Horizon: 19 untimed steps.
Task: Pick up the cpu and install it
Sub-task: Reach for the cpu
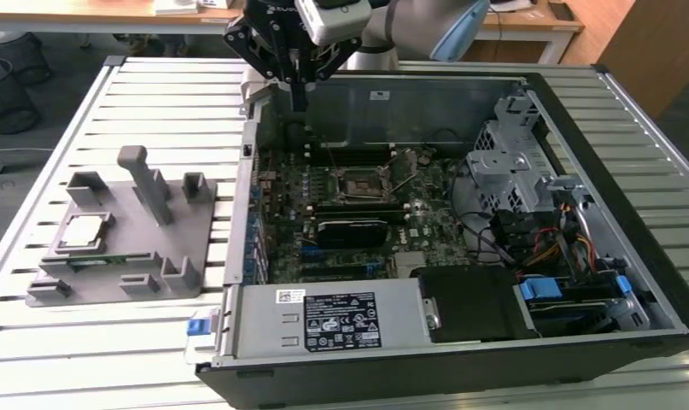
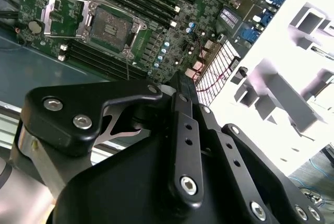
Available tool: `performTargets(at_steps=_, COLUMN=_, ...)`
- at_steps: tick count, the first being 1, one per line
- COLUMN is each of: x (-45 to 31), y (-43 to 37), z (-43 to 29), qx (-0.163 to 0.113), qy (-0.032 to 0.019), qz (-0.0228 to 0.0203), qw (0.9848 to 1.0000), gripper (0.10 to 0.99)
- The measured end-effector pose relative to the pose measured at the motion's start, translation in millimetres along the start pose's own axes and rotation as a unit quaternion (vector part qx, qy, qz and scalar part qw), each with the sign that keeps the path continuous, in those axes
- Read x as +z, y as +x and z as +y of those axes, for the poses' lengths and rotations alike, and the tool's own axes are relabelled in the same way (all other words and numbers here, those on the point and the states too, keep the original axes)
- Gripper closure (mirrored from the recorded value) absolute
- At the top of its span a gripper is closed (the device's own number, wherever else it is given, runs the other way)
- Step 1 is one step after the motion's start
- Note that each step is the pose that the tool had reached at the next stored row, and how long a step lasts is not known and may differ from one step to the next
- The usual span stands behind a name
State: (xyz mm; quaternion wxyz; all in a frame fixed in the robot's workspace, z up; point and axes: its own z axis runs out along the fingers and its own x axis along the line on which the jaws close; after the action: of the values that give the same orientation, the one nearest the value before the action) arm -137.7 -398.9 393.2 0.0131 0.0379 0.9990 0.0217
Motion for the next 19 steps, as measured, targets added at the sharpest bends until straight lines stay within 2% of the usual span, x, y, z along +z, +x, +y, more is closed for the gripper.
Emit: performTargets(at_steps=19, x=-0.1, y=10.6, z=-0.8, qx=0.0, qy=0.0, qz=0.0, qw=1.0, gripper=0.98)
